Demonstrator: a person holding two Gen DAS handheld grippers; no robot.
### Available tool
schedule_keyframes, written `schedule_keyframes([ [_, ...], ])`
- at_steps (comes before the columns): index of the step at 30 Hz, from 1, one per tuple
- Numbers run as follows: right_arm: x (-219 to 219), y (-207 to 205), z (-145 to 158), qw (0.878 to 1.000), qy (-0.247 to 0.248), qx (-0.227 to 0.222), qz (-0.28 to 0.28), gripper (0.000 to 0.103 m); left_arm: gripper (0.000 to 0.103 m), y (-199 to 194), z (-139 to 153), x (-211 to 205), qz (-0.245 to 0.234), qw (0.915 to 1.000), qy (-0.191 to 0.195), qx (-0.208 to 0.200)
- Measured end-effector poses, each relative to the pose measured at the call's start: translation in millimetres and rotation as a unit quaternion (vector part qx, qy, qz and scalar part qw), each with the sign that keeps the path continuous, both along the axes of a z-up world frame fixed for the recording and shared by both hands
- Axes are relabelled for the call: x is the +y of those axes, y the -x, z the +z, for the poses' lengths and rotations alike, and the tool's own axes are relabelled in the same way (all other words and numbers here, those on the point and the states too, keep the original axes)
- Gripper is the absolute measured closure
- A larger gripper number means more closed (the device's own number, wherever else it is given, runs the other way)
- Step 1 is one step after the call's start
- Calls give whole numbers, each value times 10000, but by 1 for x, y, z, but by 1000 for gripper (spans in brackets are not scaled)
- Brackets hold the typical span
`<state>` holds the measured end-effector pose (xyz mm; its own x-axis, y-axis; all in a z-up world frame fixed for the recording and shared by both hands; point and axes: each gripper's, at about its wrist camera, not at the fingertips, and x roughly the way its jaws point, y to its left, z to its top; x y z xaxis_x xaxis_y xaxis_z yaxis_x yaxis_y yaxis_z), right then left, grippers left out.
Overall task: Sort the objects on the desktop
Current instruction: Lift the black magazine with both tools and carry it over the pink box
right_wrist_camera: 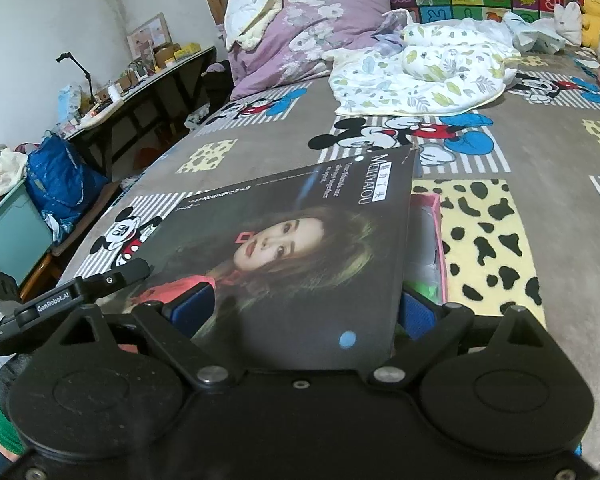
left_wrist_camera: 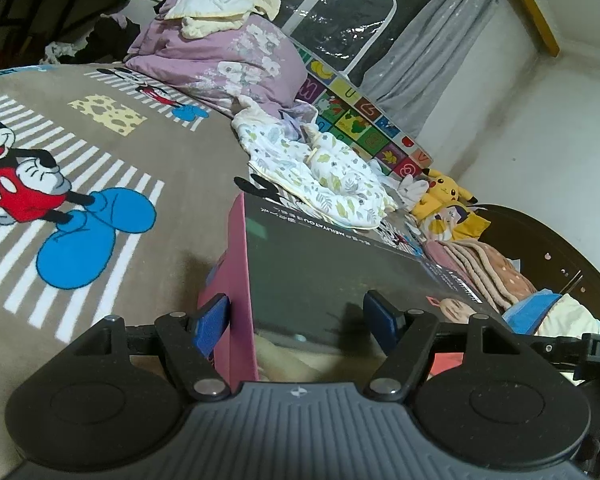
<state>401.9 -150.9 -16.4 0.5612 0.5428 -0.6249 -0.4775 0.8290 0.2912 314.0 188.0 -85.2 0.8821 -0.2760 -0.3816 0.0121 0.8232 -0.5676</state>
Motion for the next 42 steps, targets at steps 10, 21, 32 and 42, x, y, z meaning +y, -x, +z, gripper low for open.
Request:
schedule_keyframes([
  [10, -3, 0, -5, 9999, 125, 19, 54, 6, 31, 4, 8, -6, -70, 9997, -143, 184],
  [21, -4, -1, -11, 9995, 325, -33, -26, 6, 31, 0, 0, -15, -28, 9996, -200, 218],
  [32, -17, -5, -20, 9986, 391, -65, -340, 7, 30, -1, -2, -37, 141, 9983, -569, 49],
  [42, -43, -6, -20, 9957, 165, -226, -887, 7, 29, 0, -1, -35, 208, 9984, -515, 101],
])
